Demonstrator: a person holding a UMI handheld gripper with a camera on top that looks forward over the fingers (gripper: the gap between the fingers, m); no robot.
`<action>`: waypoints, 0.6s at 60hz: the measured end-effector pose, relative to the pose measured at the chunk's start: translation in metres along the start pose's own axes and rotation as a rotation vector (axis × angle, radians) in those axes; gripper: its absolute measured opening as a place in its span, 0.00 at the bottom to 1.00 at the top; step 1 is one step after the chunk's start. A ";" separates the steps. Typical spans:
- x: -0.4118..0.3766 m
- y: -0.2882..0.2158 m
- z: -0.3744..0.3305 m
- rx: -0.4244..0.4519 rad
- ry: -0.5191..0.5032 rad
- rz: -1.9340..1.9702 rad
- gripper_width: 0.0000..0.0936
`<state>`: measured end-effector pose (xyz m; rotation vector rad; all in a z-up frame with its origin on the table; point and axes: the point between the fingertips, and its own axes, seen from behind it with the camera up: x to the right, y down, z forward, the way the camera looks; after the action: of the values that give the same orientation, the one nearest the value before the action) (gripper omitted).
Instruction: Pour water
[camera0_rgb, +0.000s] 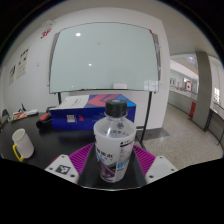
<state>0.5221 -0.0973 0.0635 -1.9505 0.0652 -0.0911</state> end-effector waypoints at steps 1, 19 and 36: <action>-0.001 0.001 0.002 0.002 -0.003 0.000 0.70; 0.005 -0.004 0.003 0.054 0.025 0.000 0.43; 0.015 -0.060 -0.034 0.113 0.201 -0.208 0.42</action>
<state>0.5340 -0.1079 0.1327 -1.8251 -0.0112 -0.4196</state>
